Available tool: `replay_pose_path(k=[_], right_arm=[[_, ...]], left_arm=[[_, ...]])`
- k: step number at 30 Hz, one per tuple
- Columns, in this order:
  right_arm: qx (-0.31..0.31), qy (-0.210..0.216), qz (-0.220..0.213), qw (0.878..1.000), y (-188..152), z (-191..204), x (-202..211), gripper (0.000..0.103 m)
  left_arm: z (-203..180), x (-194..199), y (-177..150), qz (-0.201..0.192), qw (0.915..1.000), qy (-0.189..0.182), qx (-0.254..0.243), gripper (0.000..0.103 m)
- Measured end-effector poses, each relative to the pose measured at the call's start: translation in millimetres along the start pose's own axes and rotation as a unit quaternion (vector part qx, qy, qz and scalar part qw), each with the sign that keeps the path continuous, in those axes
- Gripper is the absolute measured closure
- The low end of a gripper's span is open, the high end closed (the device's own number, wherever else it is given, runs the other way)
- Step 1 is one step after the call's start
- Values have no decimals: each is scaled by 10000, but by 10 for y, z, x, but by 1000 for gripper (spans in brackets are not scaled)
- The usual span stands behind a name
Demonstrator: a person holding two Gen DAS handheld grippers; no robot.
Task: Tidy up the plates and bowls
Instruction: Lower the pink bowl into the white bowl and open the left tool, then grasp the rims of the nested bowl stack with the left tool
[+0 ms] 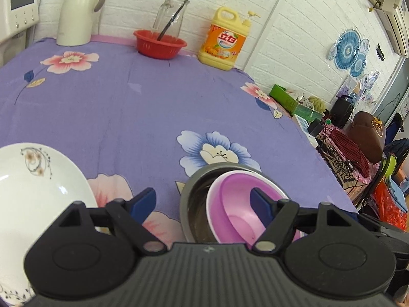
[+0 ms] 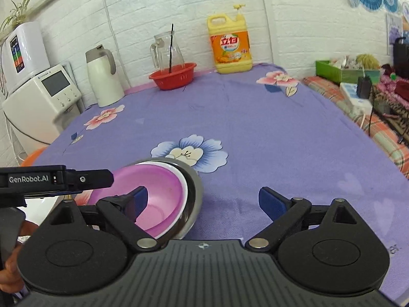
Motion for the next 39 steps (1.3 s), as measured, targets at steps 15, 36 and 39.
replay_pose_path(k=[15, 36, 39], right_arm=[[180, 81, 514, 9985, -35, 81, -445, 0], [157, -99, 527, 9984, -116, 144, -487, 0], [162, -61, 498, 9986, -124, 160, -473, 0]], left_arm=[[-28, -356, 69, 163, 9975, 493, -486, 29], [10, -539, 22, 765, 9936, 38, -835, 29], [6, -552, 14, 757, 9939, 21, -807, 29]])
Point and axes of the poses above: each gripper's, at about its wrist camera, not at the fingertips, and x roughly against the way its jaws point, z to its left, y to its top, the point moved 2 cm from there along -x, roughly the way its jaws point, and after that the axes turned 3 degrees about x, right-handed, at the moved point
